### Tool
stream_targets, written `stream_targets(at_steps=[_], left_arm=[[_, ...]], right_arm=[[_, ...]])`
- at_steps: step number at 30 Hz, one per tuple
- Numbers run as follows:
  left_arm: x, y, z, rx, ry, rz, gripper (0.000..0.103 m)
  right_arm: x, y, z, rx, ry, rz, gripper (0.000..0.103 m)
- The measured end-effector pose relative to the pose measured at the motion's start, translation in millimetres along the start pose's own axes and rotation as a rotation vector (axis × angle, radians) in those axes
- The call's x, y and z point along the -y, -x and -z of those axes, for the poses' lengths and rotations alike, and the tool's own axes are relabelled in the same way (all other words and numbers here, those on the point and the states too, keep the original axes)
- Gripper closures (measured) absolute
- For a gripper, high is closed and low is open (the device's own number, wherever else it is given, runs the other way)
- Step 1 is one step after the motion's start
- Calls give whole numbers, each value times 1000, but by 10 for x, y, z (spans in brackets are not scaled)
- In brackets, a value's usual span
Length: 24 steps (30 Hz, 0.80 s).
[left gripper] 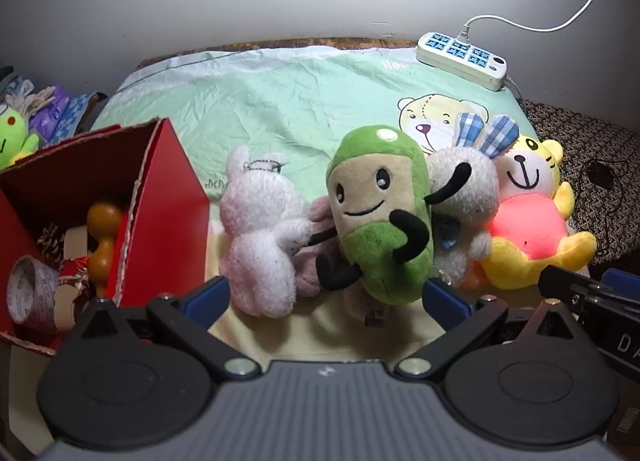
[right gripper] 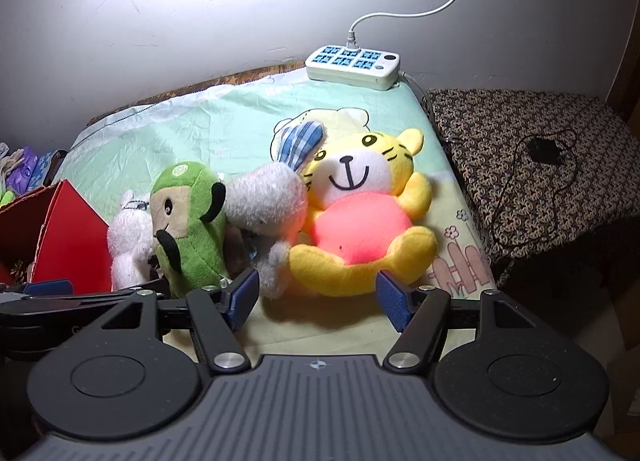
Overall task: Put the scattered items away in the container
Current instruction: 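Move the right tool toward the yellow tiger plush with pink belly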
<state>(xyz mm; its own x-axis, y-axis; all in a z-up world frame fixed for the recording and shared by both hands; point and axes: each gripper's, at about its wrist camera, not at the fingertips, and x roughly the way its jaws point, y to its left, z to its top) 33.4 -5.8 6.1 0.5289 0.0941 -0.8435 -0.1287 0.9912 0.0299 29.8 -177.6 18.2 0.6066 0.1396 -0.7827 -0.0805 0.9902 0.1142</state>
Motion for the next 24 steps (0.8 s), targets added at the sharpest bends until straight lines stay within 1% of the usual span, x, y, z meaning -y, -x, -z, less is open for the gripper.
stream_targets(at_steps=[4,8,12,21,24], left_arm=[[153,19,32,12,3,-20,1],[279,10,50,10,8,-15,1],[405,4,72,17,1,-36,1],[425,-125,136,-30,21,-14,1],[467,-157,134,-36,8,-23,1]], right_arm=[[196,2,-61,16,-7,-57,35],[336,-57,-73,3,-10,-73,36],[444,-81,-94,13,-1,-95,38],[589,-241,-131,-4,2,-133,39],[600,-299,-150,-16,-4,-148,44]])
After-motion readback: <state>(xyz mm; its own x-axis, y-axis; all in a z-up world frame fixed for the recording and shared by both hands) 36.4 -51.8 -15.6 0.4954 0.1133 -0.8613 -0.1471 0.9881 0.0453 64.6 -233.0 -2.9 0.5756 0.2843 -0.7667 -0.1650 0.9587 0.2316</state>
